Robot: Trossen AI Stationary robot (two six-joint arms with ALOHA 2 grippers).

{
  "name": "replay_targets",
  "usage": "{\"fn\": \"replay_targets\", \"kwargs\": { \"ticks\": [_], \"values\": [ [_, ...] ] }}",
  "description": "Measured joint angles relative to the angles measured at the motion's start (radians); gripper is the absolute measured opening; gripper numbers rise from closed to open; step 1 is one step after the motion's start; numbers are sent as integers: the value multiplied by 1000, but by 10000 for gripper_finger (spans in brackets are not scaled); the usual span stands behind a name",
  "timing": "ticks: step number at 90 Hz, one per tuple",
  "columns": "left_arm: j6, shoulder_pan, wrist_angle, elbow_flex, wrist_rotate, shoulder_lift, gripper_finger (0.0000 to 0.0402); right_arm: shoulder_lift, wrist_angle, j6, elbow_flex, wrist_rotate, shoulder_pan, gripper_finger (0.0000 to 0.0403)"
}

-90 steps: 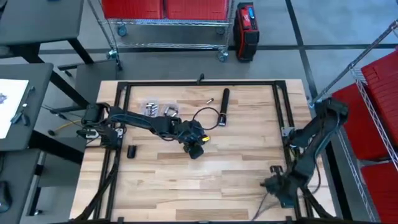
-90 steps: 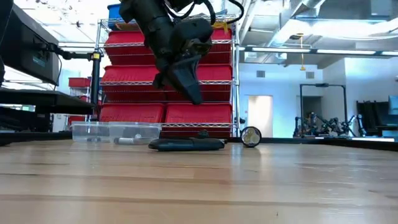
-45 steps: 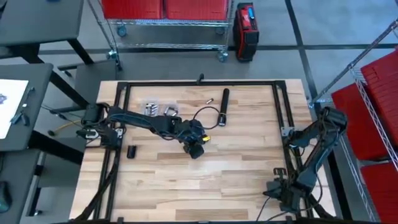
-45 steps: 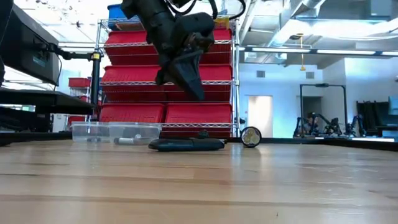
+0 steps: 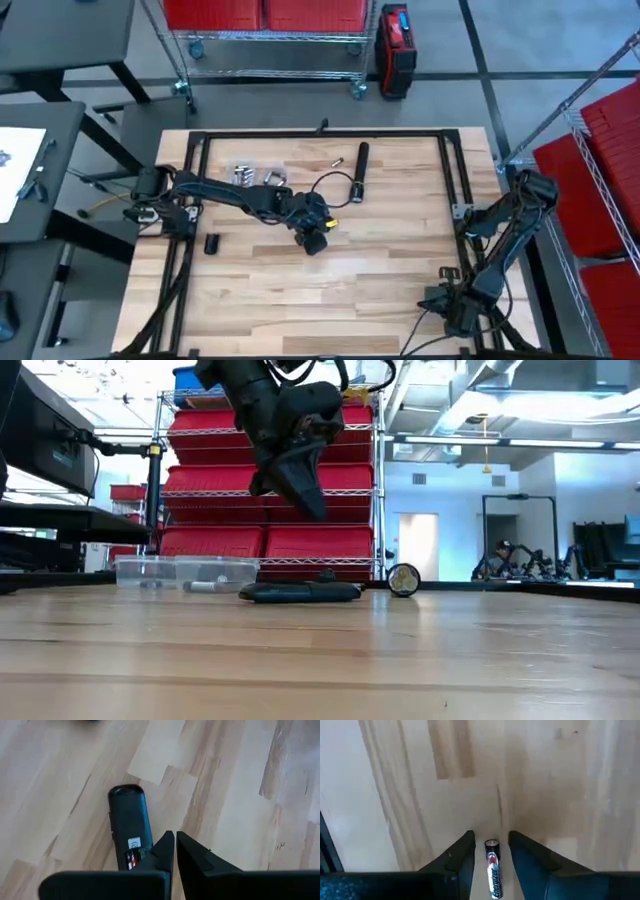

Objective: Insert battery
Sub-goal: Insert the silver battery into the remote control battery compartment

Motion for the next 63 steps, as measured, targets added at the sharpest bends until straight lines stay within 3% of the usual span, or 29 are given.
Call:
{"fn": "replay_targets", "kwargs": {
  "ticks": [38, 63],
  "values": [
    [-3, -3, -16, 0, 0, 0, 0, 26, 24, 182, 8, -13, 109, 117],
    [0, -4, -47, 0, 0, 0, 0, 46, 18, 155, 9, -4, 135, 117]
  ]
}}
